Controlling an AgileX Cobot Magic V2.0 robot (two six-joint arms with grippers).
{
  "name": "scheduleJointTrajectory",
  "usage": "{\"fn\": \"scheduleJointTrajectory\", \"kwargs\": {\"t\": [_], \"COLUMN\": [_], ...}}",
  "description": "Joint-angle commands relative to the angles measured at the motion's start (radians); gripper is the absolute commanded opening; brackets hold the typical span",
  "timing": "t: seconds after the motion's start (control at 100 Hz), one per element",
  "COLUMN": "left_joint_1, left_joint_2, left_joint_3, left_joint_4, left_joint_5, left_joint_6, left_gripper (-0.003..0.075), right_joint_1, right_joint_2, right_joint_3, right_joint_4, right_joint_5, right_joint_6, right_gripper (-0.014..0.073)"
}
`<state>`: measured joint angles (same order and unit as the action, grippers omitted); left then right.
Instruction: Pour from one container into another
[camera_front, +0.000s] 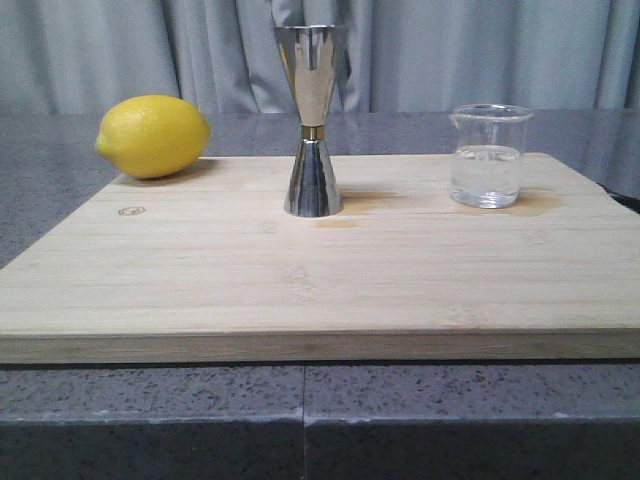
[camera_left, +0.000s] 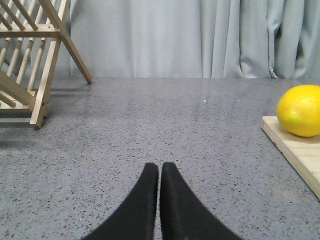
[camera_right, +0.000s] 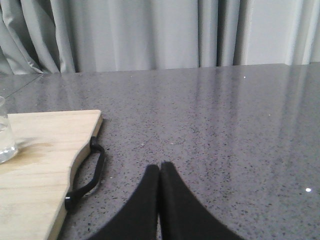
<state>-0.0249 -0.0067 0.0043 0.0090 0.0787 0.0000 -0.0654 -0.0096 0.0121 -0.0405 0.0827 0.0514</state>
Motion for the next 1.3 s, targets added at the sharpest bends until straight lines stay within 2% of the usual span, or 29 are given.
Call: {"fn": "scheduleJointTrajectory", "kwargs": {"t": [0.0, 0.68, 0.98, 1.1, 1.29], "left_joint_1": [0.000, 0.000, 0.000, 0.000, 0.000], "left_joint_2": [-0.020, -0.020, -0.020, -0.020, 0.047], "left_joint_3": [0.029, 0.029, -0.002, -0.068, -0.239], "left_joint_4": [-0.009, -0.009, -0.040, -0.090, -0.090], "left_joint_5": [-0.079, -0.079, -0.160, -0.131, 0.002], "left_joint_6": [-0.008, -0.008, -0.018, -0.018, -0.018], "left_gripper": [-0.0019, -0.0019, -0.0019, -0.0019, -0.0019], "right_joint_1": [-0.004, -0.004, -0.004, -0.004, -0.004], "right_joint_2": [-0.018, -0.018, -0.018, -0.018, 0.024], "right_joint_3": [0.008, 0.008, -0.013, -0.078, -0.253], "right_joint_4": [-0.004, -0.004, 0.015, 0.026, 0.024], "right_joint_5": [-0.074, -0.074, -0.120, -0.083, 0.085], "right_joint_6": [-0.007, -0.007, -0.007, -0.007, -0.007], "right_gripper": [-0.0058, -0.0058, -0.0058, -0.0058, -0.0058]}}
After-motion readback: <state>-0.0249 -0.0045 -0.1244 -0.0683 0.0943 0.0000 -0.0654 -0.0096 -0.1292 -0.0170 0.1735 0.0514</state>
